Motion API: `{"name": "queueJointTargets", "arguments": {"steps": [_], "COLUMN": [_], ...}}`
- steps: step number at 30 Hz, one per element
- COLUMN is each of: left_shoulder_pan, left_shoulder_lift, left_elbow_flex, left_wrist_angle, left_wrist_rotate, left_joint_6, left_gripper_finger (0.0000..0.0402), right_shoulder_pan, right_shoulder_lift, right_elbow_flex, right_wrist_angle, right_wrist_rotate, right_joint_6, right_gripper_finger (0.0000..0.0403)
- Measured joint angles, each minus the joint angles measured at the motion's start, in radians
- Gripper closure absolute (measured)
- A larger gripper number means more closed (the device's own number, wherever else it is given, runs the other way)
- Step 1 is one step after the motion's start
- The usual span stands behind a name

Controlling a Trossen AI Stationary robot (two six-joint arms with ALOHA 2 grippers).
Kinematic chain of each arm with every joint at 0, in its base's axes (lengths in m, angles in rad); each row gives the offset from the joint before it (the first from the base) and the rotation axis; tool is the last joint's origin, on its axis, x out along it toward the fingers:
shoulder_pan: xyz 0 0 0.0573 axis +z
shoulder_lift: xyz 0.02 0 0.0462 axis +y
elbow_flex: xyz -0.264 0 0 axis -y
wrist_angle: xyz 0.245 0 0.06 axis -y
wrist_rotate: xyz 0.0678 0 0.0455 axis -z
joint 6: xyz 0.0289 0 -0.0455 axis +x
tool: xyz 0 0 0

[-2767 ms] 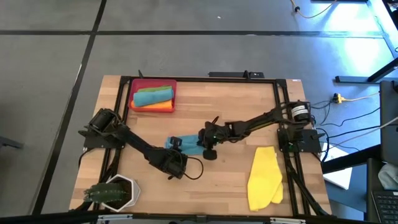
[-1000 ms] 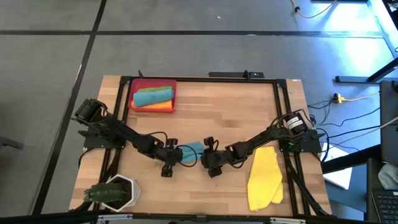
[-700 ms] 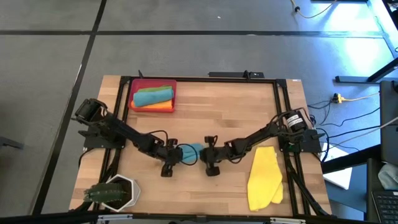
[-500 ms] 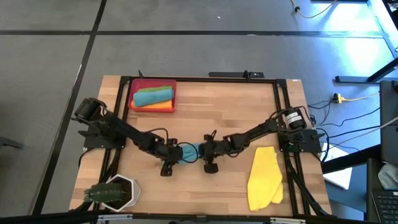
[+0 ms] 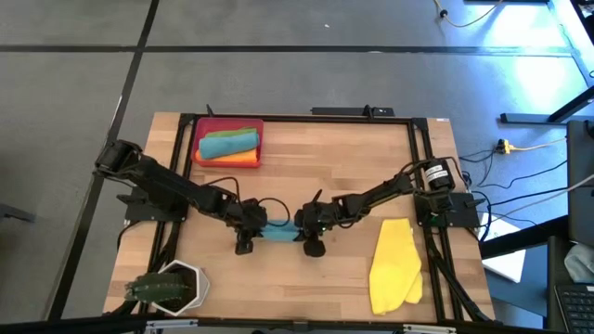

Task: Roll microfiber towels into tight, uniform cylinder then place into a basket
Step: Roll the blue microfiber towel

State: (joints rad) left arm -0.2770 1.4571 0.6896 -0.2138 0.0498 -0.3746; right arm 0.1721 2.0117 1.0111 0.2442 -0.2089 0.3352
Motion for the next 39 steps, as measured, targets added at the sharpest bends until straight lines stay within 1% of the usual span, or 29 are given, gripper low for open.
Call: {"name": "queueJointTargets", "arguments": {"steps": [5, 9, 11, 14, 18, 20, 22, 25, 28, 31, 34, 35, 37, 39], "left_shoulder_pan": [0.043, 0.073, 0.084, 0.101, 0.119, 0.122, 0.122, 0.122, 0.122, 0.122, 0.126, 0.129, 0.137, 0.142], "left_shoulder_lift": [0.002, 0.004, 0.004, 0.004, 0.005, 0.006, 0.006, 0.006, 0.006, 0.006, 0.006, 0.006, 0.006, 0.006], "left_elbow_flex": [-0.051, -0.087, -0.091, -0.092, -0.095, -0.097, -0.097, -0.097, -0.097, -0.096, -0.095, -0.095, -0.095, -0.095], "left_wrist_angle": [0.020, 0.067, 0.069, 0.065, 0.043, 0.032, 0.033, 0.036, 0.056, 0.093, 0.139, 0.150, 0.161, 0.161], "left_wrist_rotate": [0.047, 0.091, 0.098, 0.106, 0.135, 0.145, 0.146, 0.148, 0.157, 0.160, 0.165, 0.170, 0.179, 0.179], "left_joint_6": [-0.046, -0.055, -0.054, -0.054, -0.053, -0.053, -0.053, -0.058, -0.063, -0.069, -0.075, -0.083, -0.087, -0.093], "left_gripper_finger": [0.0401, 0.0401, 0.0401, 0.0401, 0.0401, 0.0401, 0.0401, 0.0401, 0.0401, 0.0401, 0.0401, 0.0401, 0.0401, 0.0401], "right_shoulder_pan": [-0.011, -0.020, -0.029, -0.044, -0.045, -0.042, -0.032, -0.013, 0.014, 0.053, 0.100, 0.116, 0.144, 0.159], "right_shoulder_lift": [0.000, 0.001, 0.001, 0.001, -0.015, -0.034, -0.060, -0.110, -0.144, -0.159, -0.150, -0.143, -0.123, -0.102], "right_elbow_flex": [0.001, 0.001, 0.000, 0.000, -0.001, -0.001, 0.016, 0.046, 0.064, 0.083, 0.086, 0.087, 0.087, 0.088], "right_wrist_angle": [0.003, 0.000, 0.000, -0.001, -0.019, -0.058, -0.112, -0.211, -0.250, -0.181, -0.057, -0.017, 0.038, 0.052], "right_wrist_rotate": [0.006, 0.024, 0.028, 0.028, 0.027, 0.034, 0.077, 0.170, 0.233, 0.241, 0.242, 0.258, 0.330, 0.409], "right_joint_6": [0.061, 0.100, 0.111, 0.085, -0.010, -0.053, -0.088, -0.132, -0.172, -0.235, -0.319, -0.349, -0.395, -0.427], "right_gripper_finger": [0.0386, 0.0385, 0.0378, 0.0359, 0.0337, 0.0327, 0.0315, 0.0293, 0.0271, 0.0261, 0.0263, 0.0266, 0.0273, 0.0282]}}
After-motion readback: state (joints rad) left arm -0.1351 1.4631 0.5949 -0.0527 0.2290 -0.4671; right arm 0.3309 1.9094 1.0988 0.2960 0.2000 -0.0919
